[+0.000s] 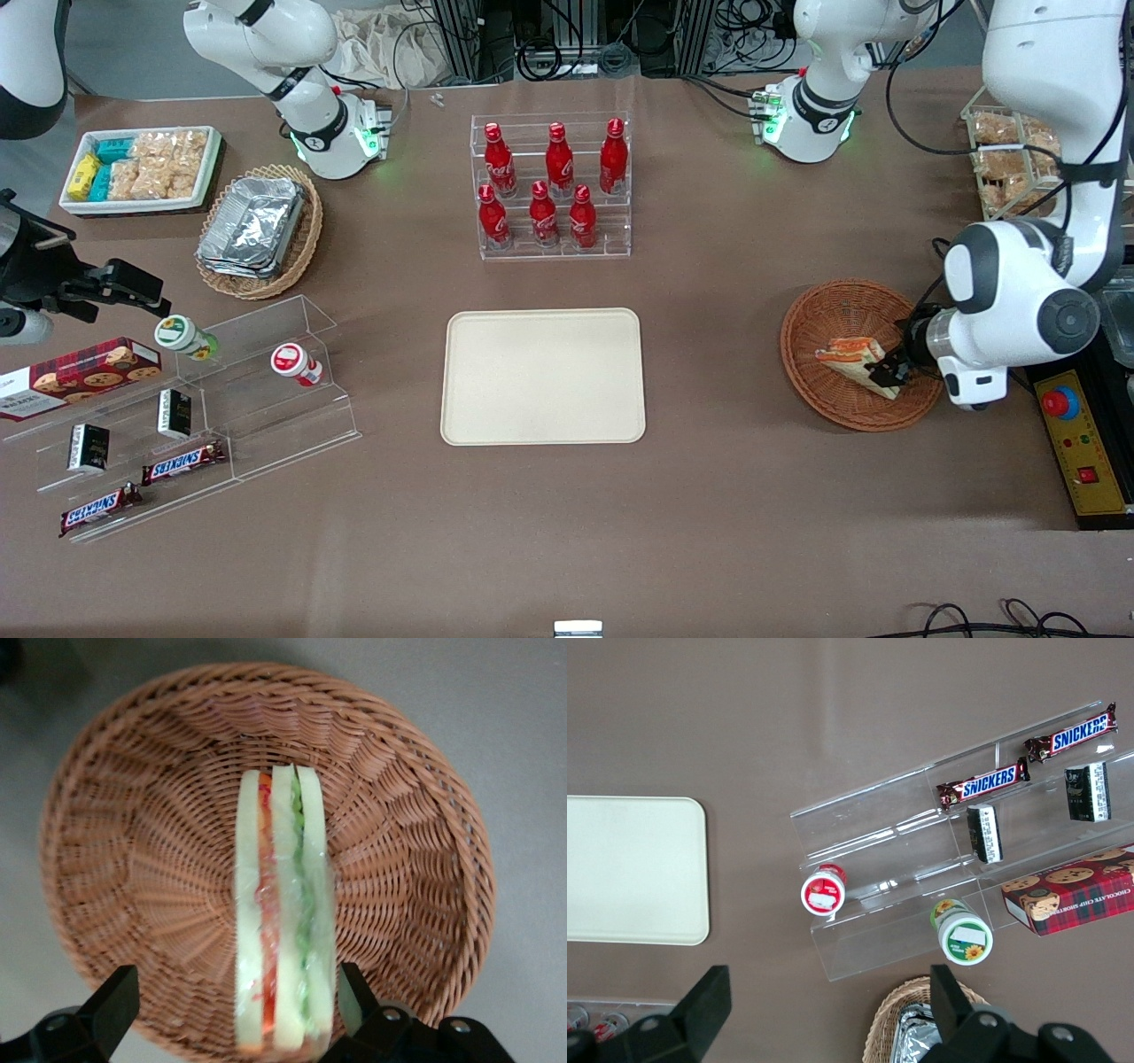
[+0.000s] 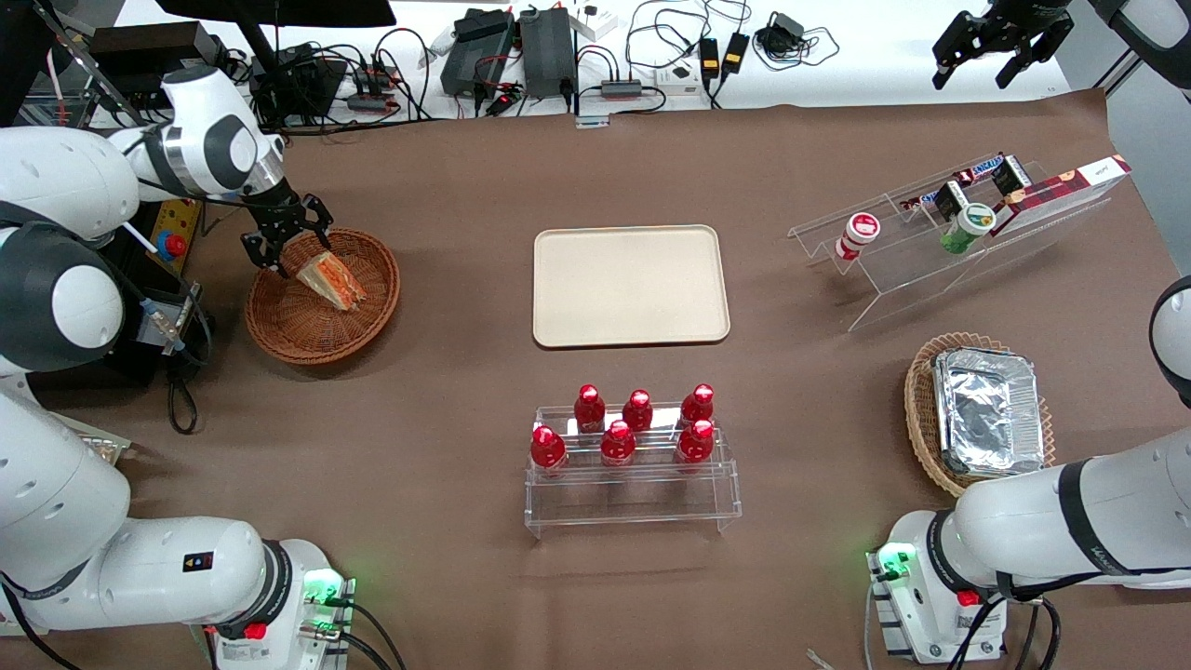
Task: Place sandwich from basket to tray
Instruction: 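Close the left gripper on the wrapped sandwich's edge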
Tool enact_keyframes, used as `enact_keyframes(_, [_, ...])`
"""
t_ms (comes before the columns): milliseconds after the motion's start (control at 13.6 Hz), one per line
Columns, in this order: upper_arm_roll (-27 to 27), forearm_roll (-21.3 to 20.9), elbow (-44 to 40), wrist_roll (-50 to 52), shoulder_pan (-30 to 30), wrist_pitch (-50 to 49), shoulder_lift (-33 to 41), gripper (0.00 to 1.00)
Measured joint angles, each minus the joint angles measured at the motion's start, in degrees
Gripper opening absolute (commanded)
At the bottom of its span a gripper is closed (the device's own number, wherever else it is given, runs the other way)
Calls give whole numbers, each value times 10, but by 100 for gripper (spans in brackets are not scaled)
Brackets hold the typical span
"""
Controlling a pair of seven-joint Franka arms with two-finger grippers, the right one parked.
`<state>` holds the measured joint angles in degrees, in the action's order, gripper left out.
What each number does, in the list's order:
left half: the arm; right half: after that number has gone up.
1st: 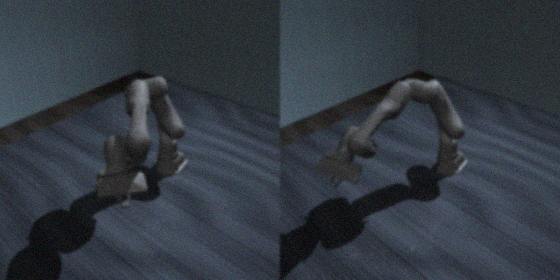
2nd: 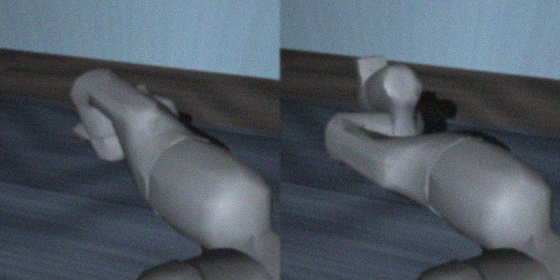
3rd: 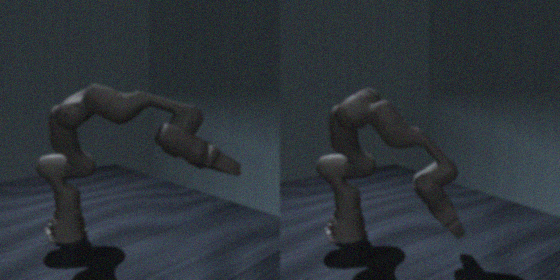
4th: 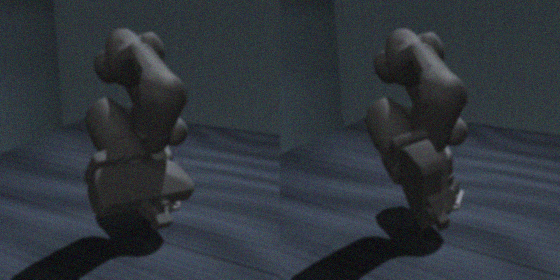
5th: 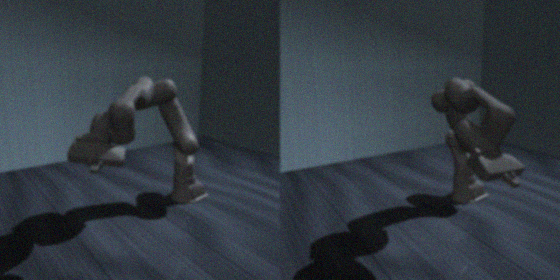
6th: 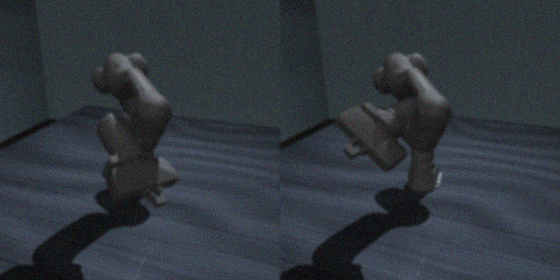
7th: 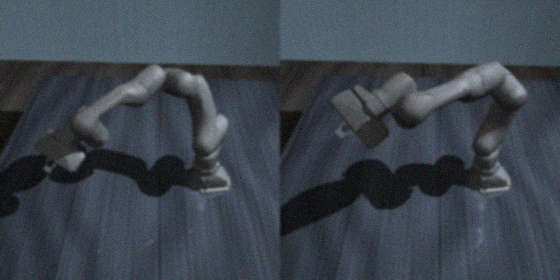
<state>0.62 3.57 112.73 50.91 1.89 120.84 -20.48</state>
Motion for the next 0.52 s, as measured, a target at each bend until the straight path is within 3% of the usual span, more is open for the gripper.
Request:
enact_keyframes(368, [7, 0, 0, 18, 0, 14, -18, 97])
enact_keyframes(516, [7, 0, 0, 19, 0, 14, -23, 75])
